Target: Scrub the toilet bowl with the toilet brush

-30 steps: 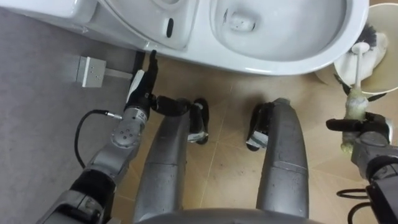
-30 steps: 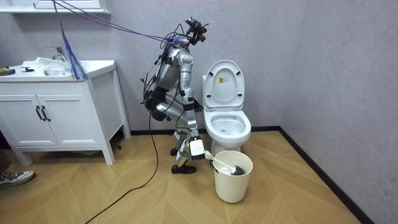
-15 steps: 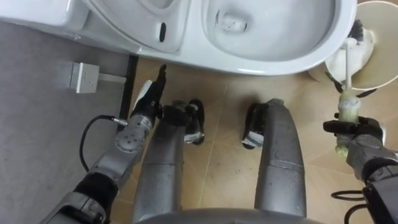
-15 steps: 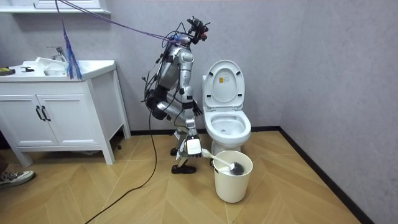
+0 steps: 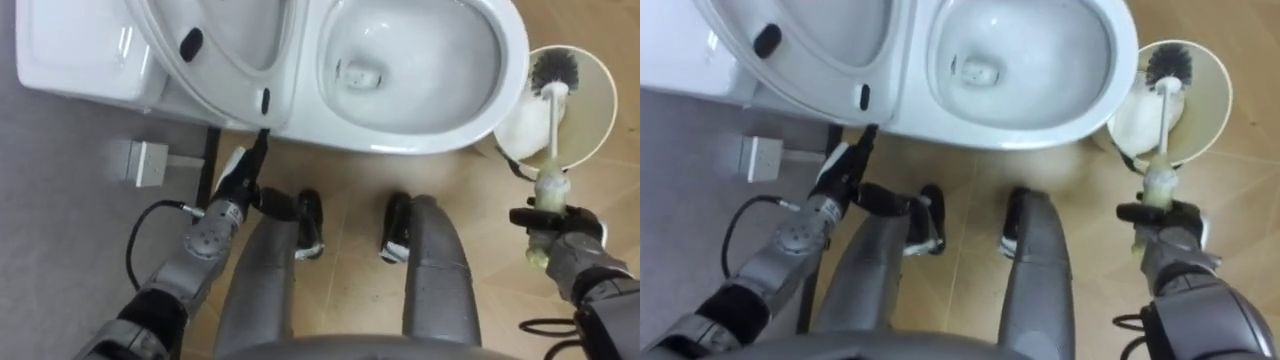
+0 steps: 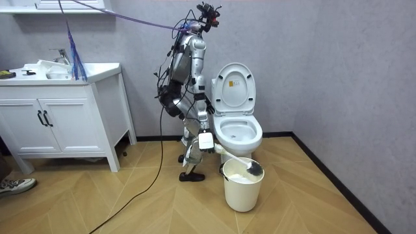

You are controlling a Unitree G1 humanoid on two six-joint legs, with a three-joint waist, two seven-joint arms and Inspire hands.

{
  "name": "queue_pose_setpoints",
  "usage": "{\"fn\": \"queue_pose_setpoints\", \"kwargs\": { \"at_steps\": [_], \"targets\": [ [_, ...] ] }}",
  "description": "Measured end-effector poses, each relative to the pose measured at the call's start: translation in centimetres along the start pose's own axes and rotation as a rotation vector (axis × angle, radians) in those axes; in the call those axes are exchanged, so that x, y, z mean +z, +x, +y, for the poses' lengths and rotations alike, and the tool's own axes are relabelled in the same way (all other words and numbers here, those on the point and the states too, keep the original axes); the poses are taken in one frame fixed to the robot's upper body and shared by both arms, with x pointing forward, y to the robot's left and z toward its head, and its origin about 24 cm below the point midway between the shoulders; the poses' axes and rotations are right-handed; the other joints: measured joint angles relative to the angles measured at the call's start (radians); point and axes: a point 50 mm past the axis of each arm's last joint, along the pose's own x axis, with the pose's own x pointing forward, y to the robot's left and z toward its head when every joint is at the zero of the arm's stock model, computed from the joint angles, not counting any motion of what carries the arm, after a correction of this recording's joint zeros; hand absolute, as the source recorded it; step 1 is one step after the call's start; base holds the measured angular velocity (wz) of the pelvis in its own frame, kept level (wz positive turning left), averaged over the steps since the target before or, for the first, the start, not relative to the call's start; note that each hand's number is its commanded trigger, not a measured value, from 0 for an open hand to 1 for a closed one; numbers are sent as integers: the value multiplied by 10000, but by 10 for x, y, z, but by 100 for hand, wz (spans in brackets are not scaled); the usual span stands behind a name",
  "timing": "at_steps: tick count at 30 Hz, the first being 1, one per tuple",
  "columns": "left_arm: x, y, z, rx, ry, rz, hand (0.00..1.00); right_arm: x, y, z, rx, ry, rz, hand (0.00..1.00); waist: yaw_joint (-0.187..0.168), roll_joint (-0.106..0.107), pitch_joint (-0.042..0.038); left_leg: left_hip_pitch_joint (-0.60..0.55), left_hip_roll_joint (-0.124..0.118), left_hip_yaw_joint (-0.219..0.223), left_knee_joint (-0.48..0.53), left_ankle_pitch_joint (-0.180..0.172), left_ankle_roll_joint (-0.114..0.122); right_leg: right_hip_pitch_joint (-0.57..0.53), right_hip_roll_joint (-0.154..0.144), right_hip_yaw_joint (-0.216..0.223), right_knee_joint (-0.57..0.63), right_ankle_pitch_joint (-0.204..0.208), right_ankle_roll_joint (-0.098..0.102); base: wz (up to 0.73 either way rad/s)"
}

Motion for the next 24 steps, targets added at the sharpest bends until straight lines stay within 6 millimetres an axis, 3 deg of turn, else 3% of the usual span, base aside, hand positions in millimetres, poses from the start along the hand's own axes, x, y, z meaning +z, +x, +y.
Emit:
{"fn": "queue_pose_setpoints", "kwargs": {
  "at_steps": [4,9,14,19,24],
  "targets": [
    [-13,-5,1,30,-24,393,0,-16,-2,-1,-12,-22,334,100,-20,-123,-46,1227,-8,-6,-702,17,23,1320,88,-100,-952,108,132,-4],
    [-37,-14,11,252,524,1246,0,-17,-3,1,-134,-258,195,100,-28,-318,-150,2602,-11,-8,-1734,139,73,2815,210,-255,-2192,346,300,0],
    [-72,-36,13,461,367,2423,0,-17,-8,9,-247,-1655,-824,100,-12,-374,-267,4183,-52,-132,-2630,171,108,4598,284,-475,-3306,524,491,6],
    [-85,-56,13,381,201,2623,0,-24,-18,17,45,-3538,-2127,100,39,-392,-331,5125,-53,-330,-3264,244,100,5804,430,-724,-4346,801,566,10],
    [-97,-77,12,243,85,2846,0,-38,-27,24,422,-5921,-3143,100,21,-581,-484,6334,-168,-418,-4166,451,75,6996,458,-830,-5176,942,623,5]
  ]
}}
